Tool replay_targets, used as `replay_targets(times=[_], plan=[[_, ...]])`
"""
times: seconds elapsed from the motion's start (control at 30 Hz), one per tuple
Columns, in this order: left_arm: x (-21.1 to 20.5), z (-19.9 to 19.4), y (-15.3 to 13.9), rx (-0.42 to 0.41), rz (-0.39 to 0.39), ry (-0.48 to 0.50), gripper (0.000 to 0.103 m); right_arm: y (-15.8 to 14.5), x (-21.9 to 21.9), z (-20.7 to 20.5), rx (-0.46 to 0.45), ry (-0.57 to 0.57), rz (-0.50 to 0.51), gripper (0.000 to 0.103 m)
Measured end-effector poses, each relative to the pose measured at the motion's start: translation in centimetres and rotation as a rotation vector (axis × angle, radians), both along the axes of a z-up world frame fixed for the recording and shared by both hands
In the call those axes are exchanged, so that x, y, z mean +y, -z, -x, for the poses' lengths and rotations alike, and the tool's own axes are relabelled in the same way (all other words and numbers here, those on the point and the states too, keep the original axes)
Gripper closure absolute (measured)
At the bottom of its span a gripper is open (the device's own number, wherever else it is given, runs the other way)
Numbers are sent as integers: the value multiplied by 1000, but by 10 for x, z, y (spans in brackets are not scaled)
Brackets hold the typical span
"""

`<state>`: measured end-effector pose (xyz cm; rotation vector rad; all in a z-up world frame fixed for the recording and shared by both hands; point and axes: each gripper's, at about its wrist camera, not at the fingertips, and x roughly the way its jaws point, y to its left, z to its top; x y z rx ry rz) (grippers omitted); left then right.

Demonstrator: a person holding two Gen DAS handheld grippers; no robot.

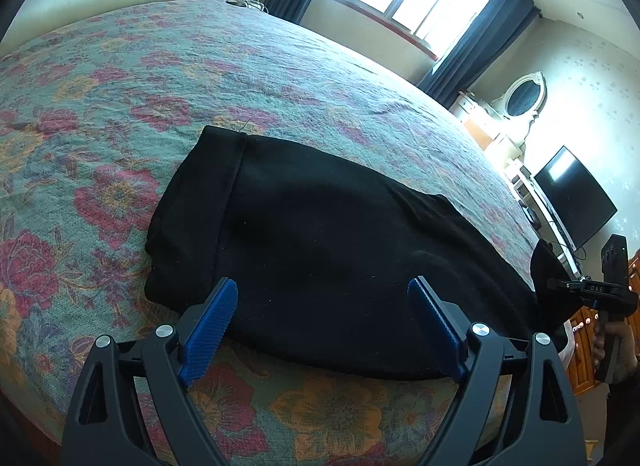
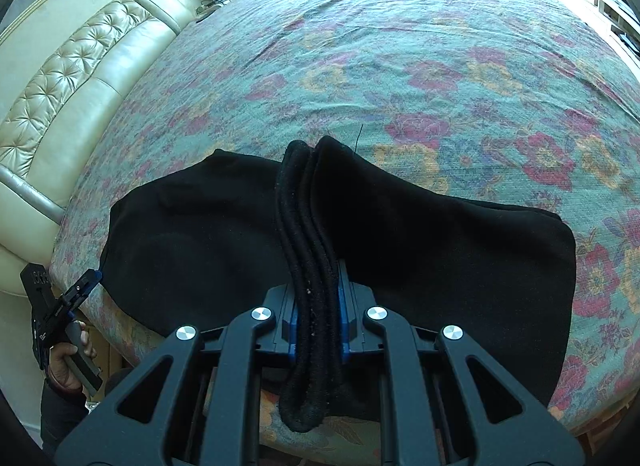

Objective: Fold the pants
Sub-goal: 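Grasp the black pant leg ends with the right gripper and lift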

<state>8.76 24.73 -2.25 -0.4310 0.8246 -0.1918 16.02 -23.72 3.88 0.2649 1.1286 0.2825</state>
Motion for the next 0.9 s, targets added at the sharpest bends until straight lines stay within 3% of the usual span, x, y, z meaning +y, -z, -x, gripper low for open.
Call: replay_targets(times=[0.37, 0.9], plan=[[3, 2, 4, 5, 16, 0, 17, 37, 26, -9, 49, -6, 61, 89], [4, 2, 7, 9, 29, -3, 17, 50, 44, -9, 60, -22, 111, 88]])
